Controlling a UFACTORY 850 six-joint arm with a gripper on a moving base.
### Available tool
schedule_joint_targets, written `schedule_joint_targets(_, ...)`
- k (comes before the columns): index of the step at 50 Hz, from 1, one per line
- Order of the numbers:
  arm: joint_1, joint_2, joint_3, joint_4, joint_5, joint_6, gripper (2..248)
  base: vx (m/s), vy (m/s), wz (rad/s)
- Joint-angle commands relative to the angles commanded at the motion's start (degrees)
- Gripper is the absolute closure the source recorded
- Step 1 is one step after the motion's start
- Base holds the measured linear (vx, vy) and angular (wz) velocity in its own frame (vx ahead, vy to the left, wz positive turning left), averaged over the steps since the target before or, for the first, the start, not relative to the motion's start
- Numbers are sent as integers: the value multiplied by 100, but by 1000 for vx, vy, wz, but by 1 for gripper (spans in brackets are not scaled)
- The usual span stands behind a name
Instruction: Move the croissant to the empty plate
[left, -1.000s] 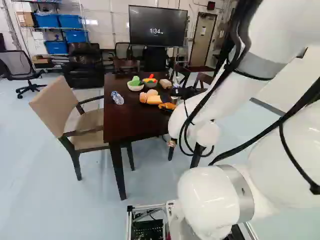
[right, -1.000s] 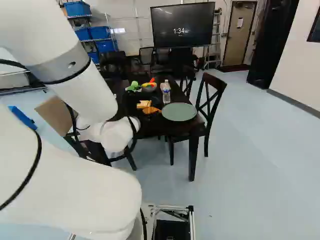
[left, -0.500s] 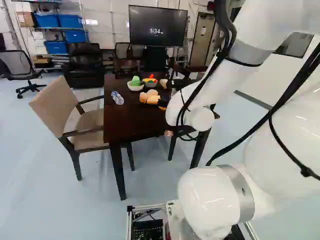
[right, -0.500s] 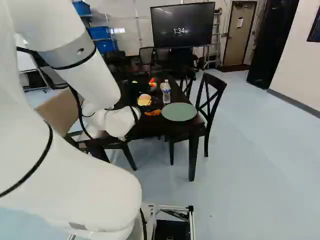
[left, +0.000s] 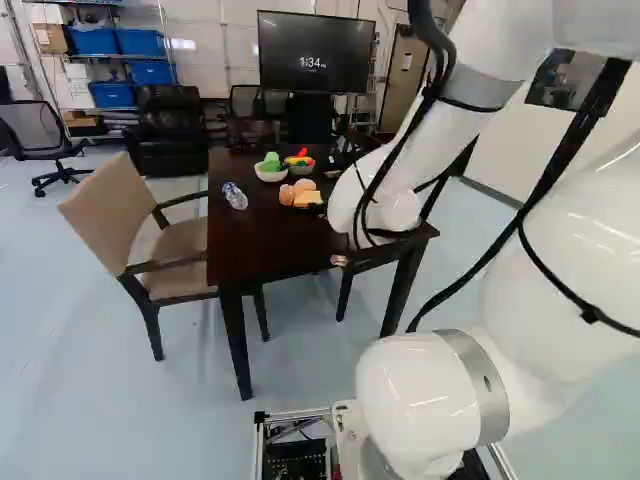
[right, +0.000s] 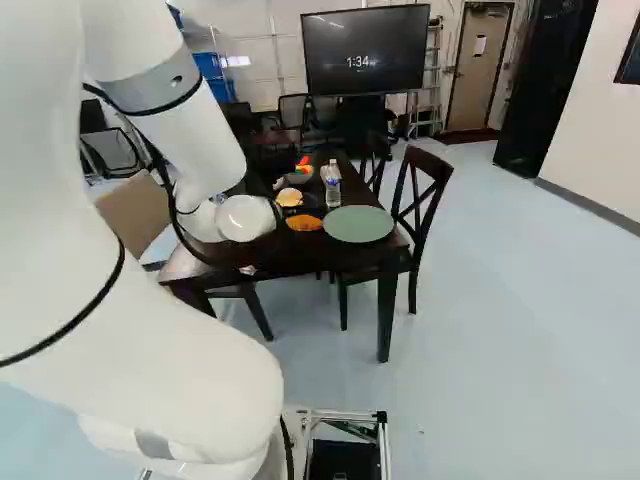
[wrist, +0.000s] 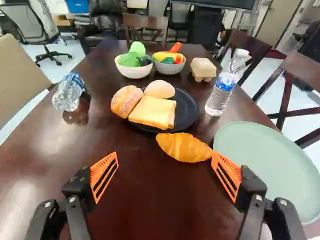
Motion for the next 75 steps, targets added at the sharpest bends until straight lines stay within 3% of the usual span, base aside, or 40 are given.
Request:
schedule_joint_targets(11,-40,-152,-308,-279,-466,0,3,0,0,0)
schedule_joint_targets(41,-115,-573,-1160,-295,-1108,0,3,0,0,0)
schedule_joint_targets(75,-43,-1031,-2130,-295,-2833,0,3,0,0,0)
